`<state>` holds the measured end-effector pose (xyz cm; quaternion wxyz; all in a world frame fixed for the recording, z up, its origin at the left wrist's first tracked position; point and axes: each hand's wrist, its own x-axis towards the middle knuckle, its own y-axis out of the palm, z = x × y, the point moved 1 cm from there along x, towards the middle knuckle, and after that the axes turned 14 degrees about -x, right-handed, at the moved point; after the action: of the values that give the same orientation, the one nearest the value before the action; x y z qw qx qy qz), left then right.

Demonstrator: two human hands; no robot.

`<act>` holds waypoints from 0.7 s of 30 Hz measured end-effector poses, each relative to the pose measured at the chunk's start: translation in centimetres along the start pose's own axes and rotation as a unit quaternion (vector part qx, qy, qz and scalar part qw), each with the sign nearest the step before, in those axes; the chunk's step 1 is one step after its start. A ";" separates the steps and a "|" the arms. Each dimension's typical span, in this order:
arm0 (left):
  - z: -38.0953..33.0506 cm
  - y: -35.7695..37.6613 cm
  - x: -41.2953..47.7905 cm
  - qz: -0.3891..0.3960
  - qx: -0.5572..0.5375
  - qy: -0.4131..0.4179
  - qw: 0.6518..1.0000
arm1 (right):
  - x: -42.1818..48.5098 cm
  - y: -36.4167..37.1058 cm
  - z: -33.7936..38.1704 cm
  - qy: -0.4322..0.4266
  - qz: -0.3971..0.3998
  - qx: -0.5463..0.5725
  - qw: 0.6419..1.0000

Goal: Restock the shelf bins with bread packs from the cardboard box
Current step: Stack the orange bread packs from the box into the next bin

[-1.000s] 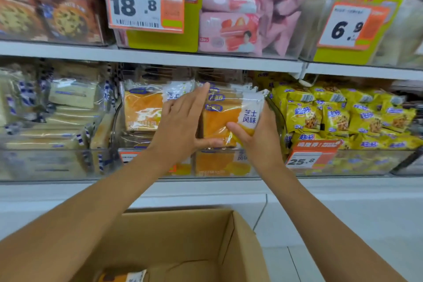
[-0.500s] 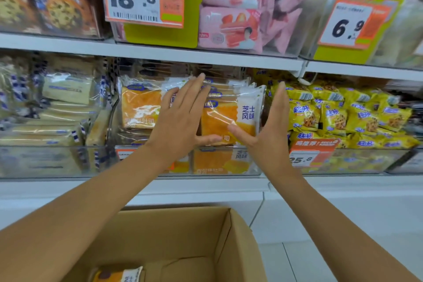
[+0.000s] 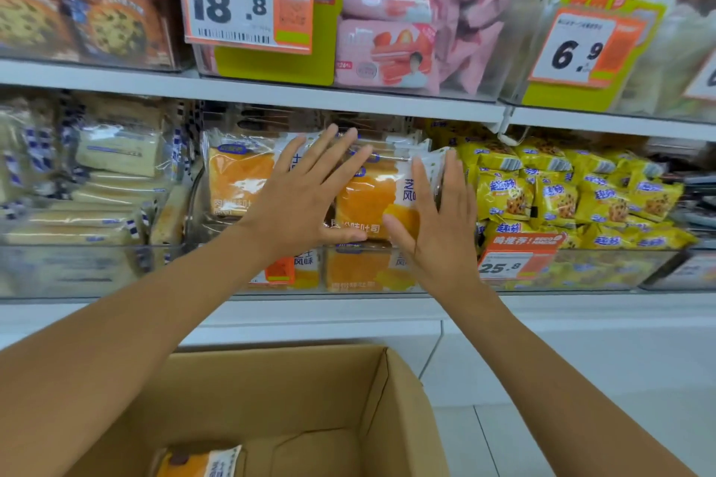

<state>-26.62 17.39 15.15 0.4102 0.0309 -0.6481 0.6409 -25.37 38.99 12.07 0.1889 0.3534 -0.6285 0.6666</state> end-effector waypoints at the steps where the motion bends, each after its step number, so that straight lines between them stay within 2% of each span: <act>1: -0.1 0.0 0.0 0.002 0.003 -0.006 1.000 | 0.2 -0.1 -0.1 -0.020 -0.007 -0.035 0.999; 3: -0.4 0.5 0.0 0.010 0.011 -0.019 1.000 | 0.6 0.4 -0.2 -0.051 0.018 -0.056 0.997; 6: -0.5 0.9 0.0 0.020 -0.002 -0.032 0.999 | 0.7 1.1 -0.2 -0.039 0.048 -0.045 0.997; 14: -1.0 -0.5 -1.2 0.001 -0.035 -0.025 0.999 | -0.3 -0.5 0.7 -0.021 0.022 -0.076 0.997; 19: -1.4 -1.7 -2.7 -0.048 -0.064 -0.063 0.995 | -1.6 -1.6 2.3 -0.041 -0.020 -0.052 0.998; 21: -1.5 -2.2 -3.9 -0.091 -0.100 -0.089 0.987 | -2.4 -2.1 3.1 -0.043 -0.025 -0.019 0.999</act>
<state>-22.06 16.45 14.46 0.4089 0.1053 -0.7374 0.5273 -21.53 36.75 11.72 0.1851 0.3941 -0.6391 0.6340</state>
